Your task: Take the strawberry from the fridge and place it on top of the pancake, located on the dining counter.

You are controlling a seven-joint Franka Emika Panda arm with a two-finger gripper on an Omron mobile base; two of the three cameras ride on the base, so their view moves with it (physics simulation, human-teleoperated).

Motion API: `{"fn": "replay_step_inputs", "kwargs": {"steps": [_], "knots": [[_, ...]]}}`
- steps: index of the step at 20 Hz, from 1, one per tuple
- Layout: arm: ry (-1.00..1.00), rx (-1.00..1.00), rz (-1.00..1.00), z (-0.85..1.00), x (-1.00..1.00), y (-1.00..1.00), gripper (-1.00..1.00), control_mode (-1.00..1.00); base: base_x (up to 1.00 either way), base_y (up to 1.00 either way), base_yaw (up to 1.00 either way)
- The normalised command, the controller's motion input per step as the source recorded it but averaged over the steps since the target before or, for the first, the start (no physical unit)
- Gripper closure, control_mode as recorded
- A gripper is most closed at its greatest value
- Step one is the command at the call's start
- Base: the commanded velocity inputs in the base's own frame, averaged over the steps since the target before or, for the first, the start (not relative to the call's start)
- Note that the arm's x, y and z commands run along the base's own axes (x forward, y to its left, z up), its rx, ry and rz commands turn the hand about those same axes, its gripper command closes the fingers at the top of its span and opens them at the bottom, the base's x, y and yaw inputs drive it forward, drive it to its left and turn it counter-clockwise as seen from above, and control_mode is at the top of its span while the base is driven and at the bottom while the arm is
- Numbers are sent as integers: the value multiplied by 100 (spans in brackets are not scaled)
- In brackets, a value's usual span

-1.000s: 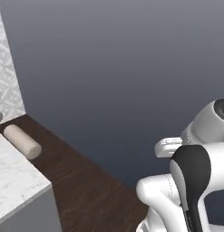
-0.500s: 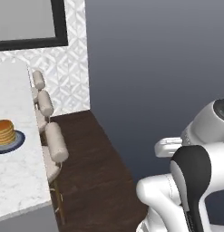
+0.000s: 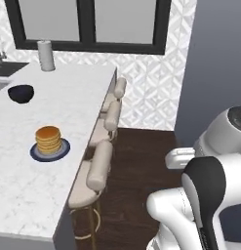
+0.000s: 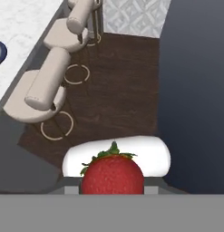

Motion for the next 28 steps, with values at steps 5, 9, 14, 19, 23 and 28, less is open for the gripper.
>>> {"fn": "replay_step_inputs", "kwargs": {"steps": [5, 9, 14, 19, 23, 28], "knots": [[0, 0, 0, 0, 0, 0, 100, 100, 27, -57, 86], [0, 0, 0, 0, 0, 0, 100, 100, -3, -56, 92], [0, 0, 0, 0, 0, 0, 100, 100, -9, -84, 82], [0, 0, 0, 0, 0, 0, 100, 100, -5, -99, 63], [0, 0, 0, 0, 0, 0, 100, 100, 59, -96, 33], [0, 0, 0, 0, 0, 0, 100, 100, 81, -12, 10]]}}
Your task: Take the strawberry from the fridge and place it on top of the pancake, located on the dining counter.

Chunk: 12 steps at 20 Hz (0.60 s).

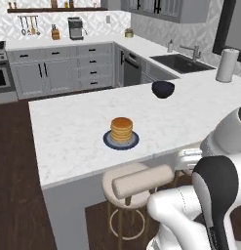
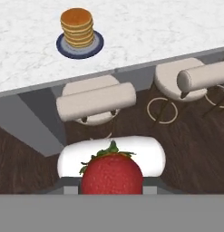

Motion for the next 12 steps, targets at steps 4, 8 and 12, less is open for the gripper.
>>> {"fn": "replay_step_inputs", "kwargs": {"steps": [4, 8, 12], "knots": [[0, 0, 0, 0, 0, 0, 100, 100, 55, 36, 1], [0, 0, 0, 0, 0, 0, 100, 100, 44, 33, 15], [0, 0, 0, 0, 0, 0, 100, 100, 26, 14, 29]]}}
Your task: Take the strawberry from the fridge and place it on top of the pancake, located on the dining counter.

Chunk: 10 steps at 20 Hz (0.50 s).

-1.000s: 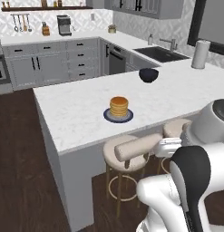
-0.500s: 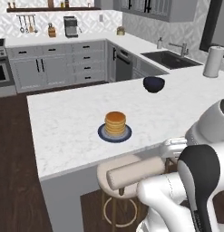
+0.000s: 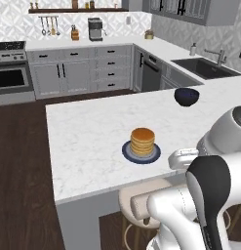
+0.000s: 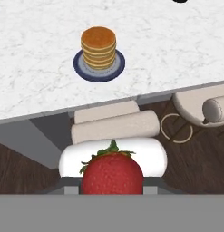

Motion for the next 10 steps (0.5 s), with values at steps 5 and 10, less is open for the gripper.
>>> {"fn": "replay_step_inputs", "kwargs": {"steps": [5, 10], "knots": [[0, 0, 0, 0, 0, 0, 100, 100, 21, 1, 10], [0, 0, 0, 0, 0, 0, 100, 100, 13, 0, 0]]}}
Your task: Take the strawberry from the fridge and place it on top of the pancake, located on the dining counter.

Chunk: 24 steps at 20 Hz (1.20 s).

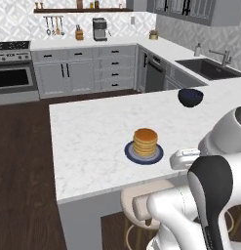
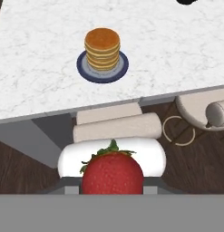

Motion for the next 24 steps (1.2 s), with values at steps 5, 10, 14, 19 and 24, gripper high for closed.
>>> {"fn": "replay_step_inputs", "kwargs": {"steps": [5, 10, 14, 19, 24], "knots": [[-1, 0, 1, 0, 33, 0, 100, -100, 0, 0, 0], [-4, 2, 8, 0, 100, -3, 100, -100, 0, 0, 0], [10, 4, 1, 0, 100, -11, 100, -100, 0, 0, 0], [16, 9, 0, -4, 100, -2, 100, -100, 0, 0, 0], [9, 0, 0, -14, 100, -1, 100, -100, 0, 0, 0]]}}
